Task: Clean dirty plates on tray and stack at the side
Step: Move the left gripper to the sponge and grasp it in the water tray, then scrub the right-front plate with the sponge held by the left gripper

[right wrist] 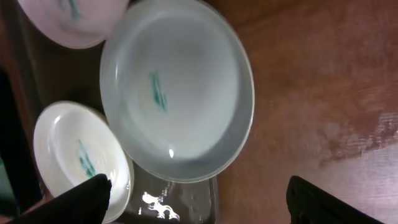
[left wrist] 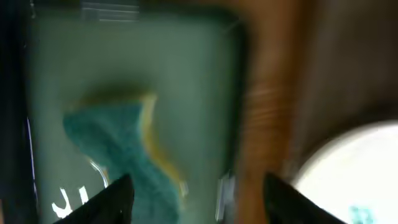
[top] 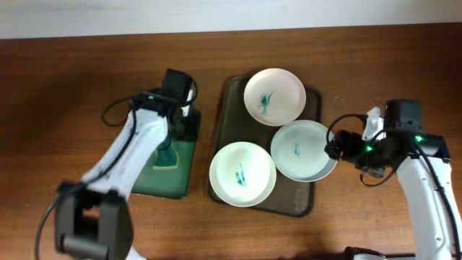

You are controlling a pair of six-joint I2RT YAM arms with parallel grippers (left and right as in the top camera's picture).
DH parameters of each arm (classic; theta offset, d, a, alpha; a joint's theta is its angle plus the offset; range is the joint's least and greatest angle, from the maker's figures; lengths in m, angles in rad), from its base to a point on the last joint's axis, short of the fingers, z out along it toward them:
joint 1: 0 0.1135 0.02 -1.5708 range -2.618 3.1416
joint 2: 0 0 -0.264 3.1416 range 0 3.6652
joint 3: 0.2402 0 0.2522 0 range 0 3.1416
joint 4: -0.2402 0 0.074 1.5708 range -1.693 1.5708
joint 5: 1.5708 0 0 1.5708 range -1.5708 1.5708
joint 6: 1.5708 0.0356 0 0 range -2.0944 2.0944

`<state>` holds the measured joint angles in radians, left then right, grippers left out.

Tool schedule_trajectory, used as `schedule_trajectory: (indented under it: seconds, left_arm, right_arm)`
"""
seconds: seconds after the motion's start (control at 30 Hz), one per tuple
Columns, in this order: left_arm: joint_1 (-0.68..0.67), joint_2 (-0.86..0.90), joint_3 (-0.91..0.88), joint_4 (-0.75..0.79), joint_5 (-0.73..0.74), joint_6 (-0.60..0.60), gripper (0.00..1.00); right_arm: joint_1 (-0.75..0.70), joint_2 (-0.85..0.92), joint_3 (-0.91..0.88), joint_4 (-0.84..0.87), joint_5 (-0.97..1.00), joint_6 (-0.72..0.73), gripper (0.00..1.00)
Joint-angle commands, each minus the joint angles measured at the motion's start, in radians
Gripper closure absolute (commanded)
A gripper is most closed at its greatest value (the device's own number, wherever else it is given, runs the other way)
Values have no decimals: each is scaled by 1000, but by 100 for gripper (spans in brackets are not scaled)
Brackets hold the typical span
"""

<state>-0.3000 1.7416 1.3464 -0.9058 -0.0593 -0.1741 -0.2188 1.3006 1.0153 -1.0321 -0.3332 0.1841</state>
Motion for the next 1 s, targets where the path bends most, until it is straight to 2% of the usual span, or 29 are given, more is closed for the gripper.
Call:
schedule_trajectory:
  seconds: [0.0,0.03,0.1,0.3,0.33,0.37,0.43,0.47,0.5,0.53,0.6,0.7,0.73,0.8,0.9,0.97]
  left_arm:
    - [115,152,7,-31,10,-102,50]
    - [145,174,7,-32,19,-106,56]
    - [189,187,7,-12,19,-113,60]
    - [189,254,-59,26,61,-113,62]
    - [189,251,-55,22,80,-113,100]
    - [189,241,-32,5,82,-113,100]
    - [187,208,87,-103,82,-79,100]
    - [178,190,170,-161,82,-55,100]
    - [154,176,251,-211,82,-28,100]
    - [135,170,282,-222,82,-10,100]
    - [95,174,288,-206,77,-11,100]
    - [43,173,305,-182,95,-5,100]
    - [-37,174,322,-80,233,42,100]
    - [-130,190,321,81,364,41,100]
    - [-321,258,322,306,408,26,100]
    - [-410,346,322,376,412,-6,100]
  right_arm:
    - [-18,-3,7,-7,-26,-49,9]
    - [-18,-3,7,-5,-26,-49,9]
    - [-18,-3,7,0,-26,-49,8]
    - [-18,-3,7,0,-22,-50,8]
    - [-18,-3,7,6,-21,-50,8]
    - [-18,-3,7,18,1,-49,8]
    - [-18,-3,7,39,33,-48,16]
    - [-18,-3,7,54,34,-45,29]
    - [-18,-2,7,69,34,-45,36]
    - [-18,1,7,75,34,-45,42]
    - [-18,39,6,75,34,-45,66]
    - [-18,144,6,107,30,-26,67]
    - [-18,216,6,151,31,-27,67]
    - [-18,280,6,211,54,-6,67]
    - [-17,352,6,260,53,0,67]
    - [-16,408,1,257,49,0,78]
